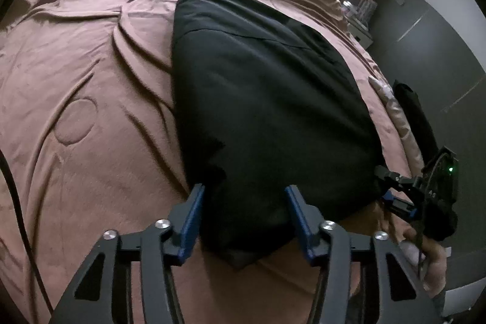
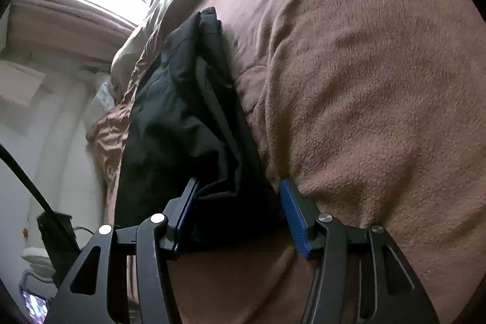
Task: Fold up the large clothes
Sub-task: 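Press the folded shirt flat with the left tool while the right tool grasps its edge, then grasp the black shirt bundle end with the left tool while the right tool grasps it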
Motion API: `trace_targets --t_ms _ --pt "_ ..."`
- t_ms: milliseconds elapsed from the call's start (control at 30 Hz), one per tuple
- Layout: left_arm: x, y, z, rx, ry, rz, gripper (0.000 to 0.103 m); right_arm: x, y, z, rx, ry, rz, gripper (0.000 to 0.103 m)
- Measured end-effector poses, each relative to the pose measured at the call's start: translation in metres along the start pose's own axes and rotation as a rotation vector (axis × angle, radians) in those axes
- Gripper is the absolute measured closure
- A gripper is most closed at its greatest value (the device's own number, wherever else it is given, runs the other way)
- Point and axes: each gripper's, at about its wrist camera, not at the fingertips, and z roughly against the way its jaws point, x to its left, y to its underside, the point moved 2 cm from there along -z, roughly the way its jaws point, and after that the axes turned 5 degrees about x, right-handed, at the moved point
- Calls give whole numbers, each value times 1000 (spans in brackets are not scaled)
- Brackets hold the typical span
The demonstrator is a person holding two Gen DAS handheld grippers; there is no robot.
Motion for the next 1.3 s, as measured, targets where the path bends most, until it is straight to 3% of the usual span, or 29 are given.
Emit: trace_targets --t_ms 67,133,233,567,1100,1300 --pt "2 0 2 -11 -6 13 71 5 0 0 0 -2 22 73" --pt "4 -2 5 -18 8 24 78 13 1 4 -3 -14 43 87" --pt "1 -5 14 -37 -10 5 85 24 6 8 -10 -32 72 91" --pt "7 13 43 -40 4 -32 88 32 43 12 4 -37 87 92" --pt "20 110 84 -21 43 -99 88 32 147 65 -5 2 151 92" --pt "23 125 83 -4 56 -102 82 31 155 80 -8 34 171 89"
